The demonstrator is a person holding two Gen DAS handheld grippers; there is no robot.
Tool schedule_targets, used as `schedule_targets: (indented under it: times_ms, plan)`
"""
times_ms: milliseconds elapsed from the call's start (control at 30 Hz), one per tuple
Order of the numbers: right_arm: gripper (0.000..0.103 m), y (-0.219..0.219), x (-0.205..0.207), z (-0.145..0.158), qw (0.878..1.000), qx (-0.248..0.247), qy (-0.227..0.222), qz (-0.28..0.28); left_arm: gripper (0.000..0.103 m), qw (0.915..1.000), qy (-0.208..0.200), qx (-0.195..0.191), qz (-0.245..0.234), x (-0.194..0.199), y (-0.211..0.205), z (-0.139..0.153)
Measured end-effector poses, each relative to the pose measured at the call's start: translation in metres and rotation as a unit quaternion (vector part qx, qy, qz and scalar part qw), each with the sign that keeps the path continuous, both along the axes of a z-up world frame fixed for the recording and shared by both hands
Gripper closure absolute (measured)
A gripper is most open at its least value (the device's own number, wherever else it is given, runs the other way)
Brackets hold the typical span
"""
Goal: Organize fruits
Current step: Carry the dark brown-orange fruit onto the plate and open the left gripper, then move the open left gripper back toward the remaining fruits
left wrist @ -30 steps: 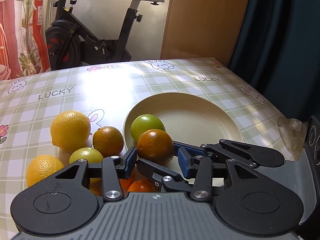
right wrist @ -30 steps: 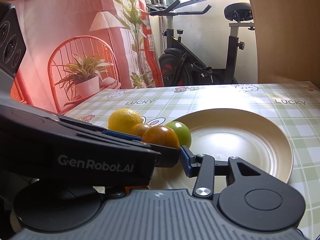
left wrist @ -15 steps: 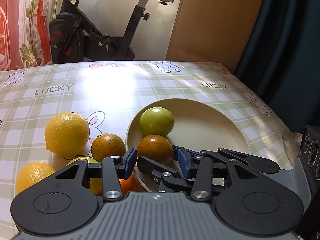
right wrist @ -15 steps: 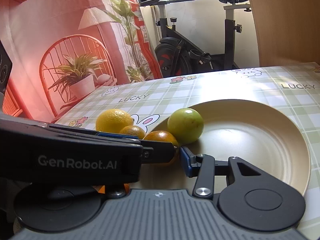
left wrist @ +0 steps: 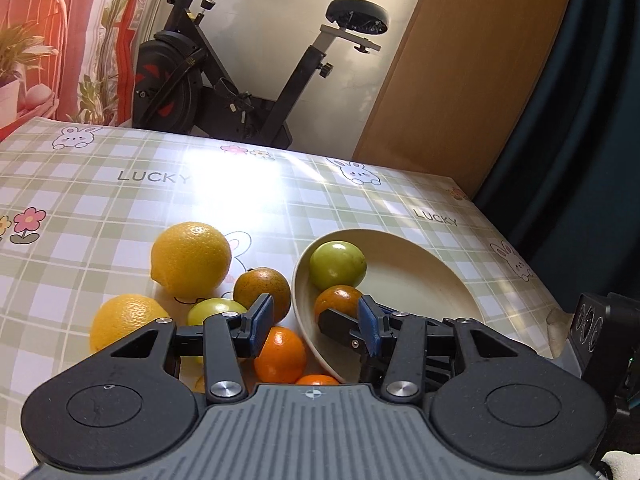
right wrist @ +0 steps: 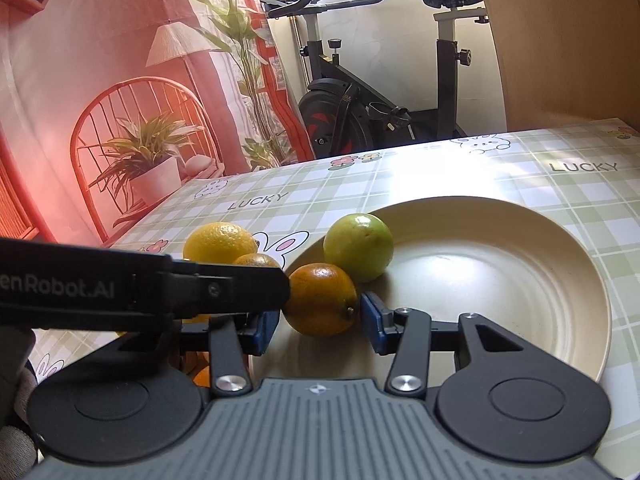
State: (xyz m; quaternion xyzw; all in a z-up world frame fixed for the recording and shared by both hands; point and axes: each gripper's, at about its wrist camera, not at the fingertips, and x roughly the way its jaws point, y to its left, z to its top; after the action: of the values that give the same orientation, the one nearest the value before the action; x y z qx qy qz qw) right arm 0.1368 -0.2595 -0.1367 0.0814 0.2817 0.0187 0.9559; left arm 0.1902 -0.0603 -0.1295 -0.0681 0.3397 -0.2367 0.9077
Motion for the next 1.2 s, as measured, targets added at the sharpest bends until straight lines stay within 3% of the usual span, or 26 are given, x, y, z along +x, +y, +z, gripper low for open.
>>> schedule_targets:
  times_ms: [133,333,833,1200]
  plan:
    - [0.055,-0.004,-0.004,0.001,1.0,0.009,-0.009,-0.004,0.054,0.9992,-0.014,-0.002,0.037,-0.007,0.024,0.006]
    - [0.055,-0.003,-0.009,0.003,1.0,0.006,-0.023,-0.009,0.054,0.9974,0.0,0.005,0.072,-0.008,0.045,0.001]
    - [0.055,0.007,-0.028,0.006,0.999,-0.02,-0.042,-0.006,0.054,0.9974,-0.028,0.004,0.065,-0.028,0.047,0.007]
    - [0.055,0.021,-0.041,0.005,0.998,-0.044,-0.042,0.01,0.054,0.9985,-0.025,0.016,0.045,-0.038,0.042,0.003]
